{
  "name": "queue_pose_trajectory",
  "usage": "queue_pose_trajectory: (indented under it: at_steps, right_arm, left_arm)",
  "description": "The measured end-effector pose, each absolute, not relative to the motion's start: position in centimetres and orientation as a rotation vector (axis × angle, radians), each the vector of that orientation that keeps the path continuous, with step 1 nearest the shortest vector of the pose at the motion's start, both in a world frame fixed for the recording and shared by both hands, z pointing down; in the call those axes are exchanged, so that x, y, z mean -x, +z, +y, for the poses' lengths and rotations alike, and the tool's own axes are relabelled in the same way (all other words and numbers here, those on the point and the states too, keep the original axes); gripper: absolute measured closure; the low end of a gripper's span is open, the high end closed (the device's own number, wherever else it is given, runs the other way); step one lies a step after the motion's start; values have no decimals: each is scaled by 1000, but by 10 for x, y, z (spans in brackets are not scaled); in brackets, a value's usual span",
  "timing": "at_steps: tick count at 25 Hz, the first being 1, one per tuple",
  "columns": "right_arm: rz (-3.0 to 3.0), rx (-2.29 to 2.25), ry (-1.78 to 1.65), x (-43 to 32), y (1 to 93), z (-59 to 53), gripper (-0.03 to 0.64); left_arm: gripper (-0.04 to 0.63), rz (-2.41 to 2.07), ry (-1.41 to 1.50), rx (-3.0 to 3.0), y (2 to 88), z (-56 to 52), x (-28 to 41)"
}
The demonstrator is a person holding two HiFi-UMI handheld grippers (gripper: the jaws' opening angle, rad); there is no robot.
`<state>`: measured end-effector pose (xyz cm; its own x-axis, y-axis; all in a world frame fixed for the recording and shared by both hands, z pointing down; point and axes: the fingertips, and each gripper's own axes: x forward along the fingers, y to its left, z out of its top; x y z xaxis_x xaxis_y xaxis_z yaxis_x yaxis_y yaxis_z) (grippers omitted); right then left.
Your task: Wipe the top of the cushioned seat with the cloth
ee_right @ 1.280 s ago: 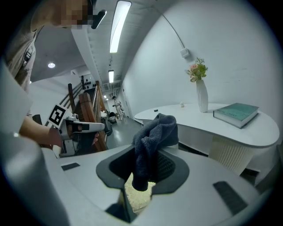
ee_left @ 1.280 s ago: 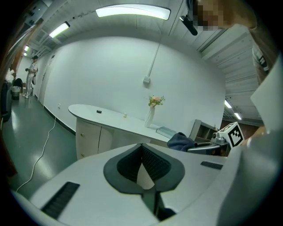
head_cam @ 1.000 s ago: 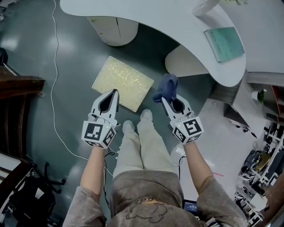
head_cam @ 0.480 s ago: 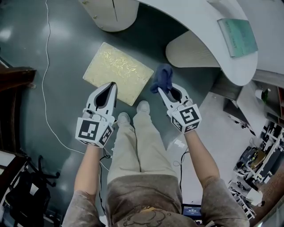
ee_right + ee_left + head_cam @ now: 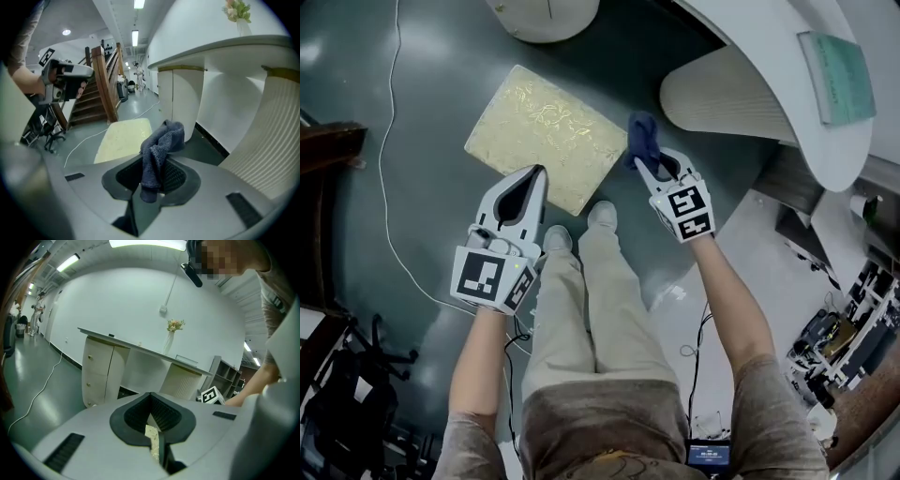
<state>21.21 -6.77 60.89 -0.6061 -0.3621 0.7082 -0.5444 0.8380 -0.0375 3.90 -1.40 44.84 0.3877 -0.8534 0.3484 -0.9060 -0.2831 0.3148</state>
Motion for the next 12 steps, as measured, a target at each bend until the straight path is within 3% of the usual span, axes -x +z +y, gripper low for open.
queue_pose_trajectory:
  at_steps: [12]
  right_arm:
    - [-2095, -461, 286, -217, 701, -78, 515]
  left_arm:
    - [580, -1555, 170, -2134, 463, -11, -33]
